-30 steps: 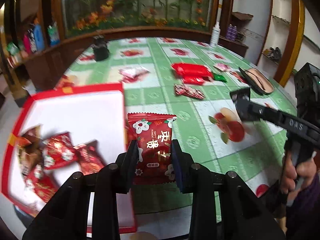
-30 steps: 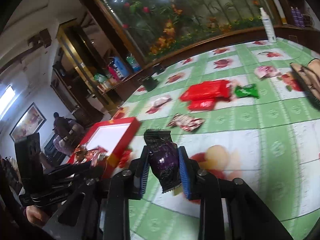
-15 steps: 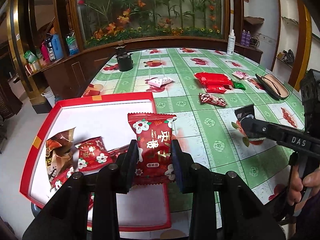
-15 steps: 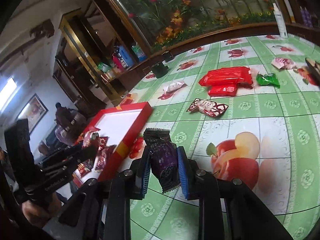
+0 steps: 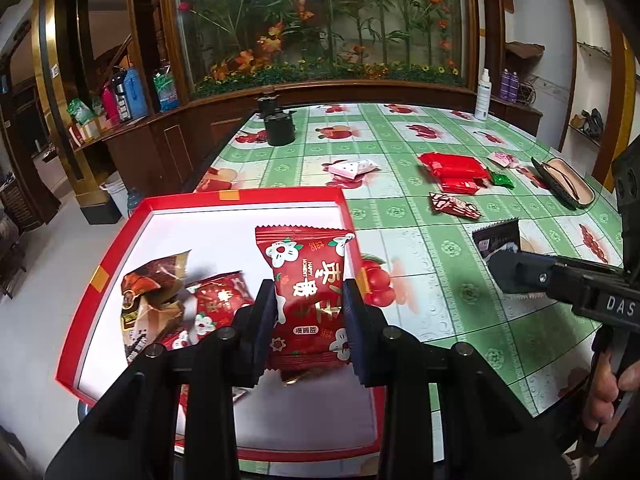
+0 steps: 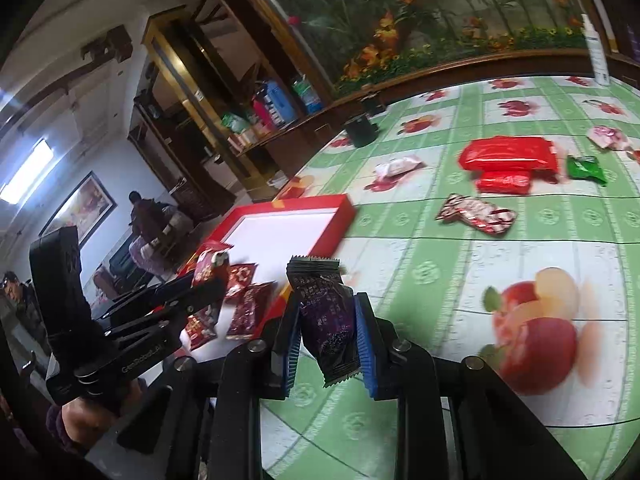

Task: Organize snacks
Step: 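Lower both packets into the tray and open both grippers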

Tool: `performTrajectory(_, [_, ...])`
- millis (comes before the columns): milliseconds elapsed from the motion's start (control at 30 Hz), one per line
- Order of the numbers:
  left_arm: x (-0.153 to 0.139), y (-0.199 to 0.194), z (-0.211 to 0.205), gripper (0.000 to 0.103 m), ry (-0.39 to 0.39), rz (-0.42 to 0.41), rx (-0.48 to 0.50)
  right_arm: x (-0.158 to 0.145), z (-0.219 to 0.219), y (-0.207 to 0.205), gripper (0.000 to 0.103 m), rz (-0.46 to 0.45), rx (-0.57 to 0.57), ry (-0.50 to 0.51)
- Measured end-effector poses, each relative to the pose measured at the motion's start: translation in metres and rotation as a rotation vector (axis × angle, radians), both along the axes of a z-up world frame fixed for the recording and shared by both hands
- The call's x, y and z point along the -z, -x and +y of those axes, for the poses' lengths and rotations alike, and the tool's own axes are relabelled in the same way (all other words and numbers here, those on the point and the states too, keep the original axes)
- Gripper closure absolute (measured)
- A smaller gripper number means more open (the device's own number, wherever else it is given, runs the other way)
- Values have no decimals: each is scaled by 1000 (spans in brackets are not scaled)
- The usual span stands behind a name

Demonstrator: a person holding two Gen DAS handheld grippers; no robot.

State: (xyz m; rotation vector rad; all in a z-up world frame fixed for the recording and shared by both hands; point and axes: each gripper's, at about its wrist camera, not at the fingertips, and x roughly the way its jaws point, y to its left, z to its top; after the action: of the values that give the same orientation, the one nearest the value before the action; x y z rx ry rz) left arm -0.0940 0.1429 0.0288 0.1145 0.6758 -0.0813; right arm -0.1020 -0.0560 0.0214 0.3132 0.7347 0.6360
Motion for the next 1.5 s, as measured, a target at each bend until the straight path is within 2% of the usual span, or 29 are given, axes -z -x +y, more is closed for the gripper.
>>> performTrajectory(533, [5,3,36,73,-4,-16,-79,-9,71,-5,78,-22,-121,43])
performTrajectory(1033, [11,-1,65,73,28,-3,-118,-11,116,-14,78,-20,-178,73])
performTrajectory(1367, [13,-7,91,71,43,-11,-180,-5,146,-27,78,-9,-205,97])
performTrajectory(1433, [13,-8,94,70,43,-10,-188,-4,152,-30,76,-10,-208,106])
performTrajectory(1467, [14,-10,95,66,44,-8,-192,-3,155,-32,75,-10,-208,106])
performTrajectory(1500, [14,-12,97,57,43,-5,-200,-3,159,-35,75,-6,-208,106])
